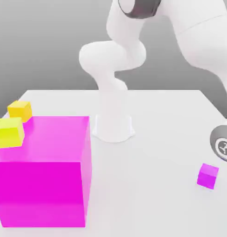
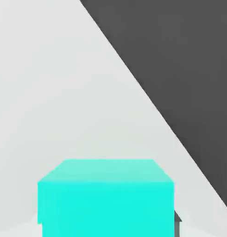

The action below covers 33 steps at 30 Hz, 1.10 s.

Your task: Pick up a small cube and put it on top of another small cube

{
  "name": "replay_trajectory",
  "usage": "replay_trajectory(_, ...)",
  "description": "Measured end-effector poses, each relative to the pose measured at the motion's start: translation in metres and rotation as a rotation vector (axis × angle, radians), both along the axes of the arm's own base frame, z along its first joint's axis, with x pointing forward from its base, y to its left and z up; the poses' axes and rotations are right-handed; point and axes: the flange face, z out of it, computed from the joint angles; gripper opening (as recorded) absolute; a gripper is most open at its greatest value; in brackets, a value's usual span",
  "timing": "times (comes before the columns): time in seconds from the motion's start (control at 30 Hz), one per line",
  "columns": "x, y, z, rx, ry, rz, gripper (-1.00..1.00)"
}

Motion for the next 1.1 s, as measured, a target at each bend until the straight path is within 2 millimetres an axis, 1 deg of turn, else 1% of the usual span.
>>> replay_trajectory(0.07, 0.000, 0.000, 0.029, 0.000, 0.000, 0.000, -1.00)
replay_trajectory(0.1, -0.003, 0.000, 0.042, -0.002, -0.001, 0.003, -1.00)
replay_trajectory(0.13, -0.012, 0.001, 0.049, -0.008, -0.005, 0.014, -1.00)
replay_trajectory(0.33, -0.078, -0.002, 0.079, -0.036, -0.028, 0.082, -1.00)
replay_trajectory(0.53, -0.149, -0.017, 0.097, -0.026, -0.025, 0.144, -1.00)
replay_trajectory(0.63, -0.189, -0.024, 0.100, -0.009, -0.009, 0.187, -1.00)
replay_trajectory(0.7, -0.208, -0.020, 0.090, -0.002, -0.002, 0.222, -1.00)
replay_trajectory(0.77, -0.202, -0.029, 0.070, 0.000, -0.001, 0.195, -1.00)
replay_trajectory(0.83, -0.201, -0.031, 0.048, 0.000, -0.001, 0.189, -1.00)
replay_trajectory(0.87, -0.201, -0.032, 0.039, 0.000, -0.001, 0.188, 1.00)
replay_trajectory(1.03, -0.201, -0.032, 0.039, -0.001, -0.001, 0.188, 1.00)
replay_trajectory(1.07, -0.201, -0.033, 0.035, 0.000, -0.002, 0.187, 1.00)
replay_trajectory(1.1, -0.201, -0.032, 0.039, 0.000, -0.001, 0.188, 1.00)
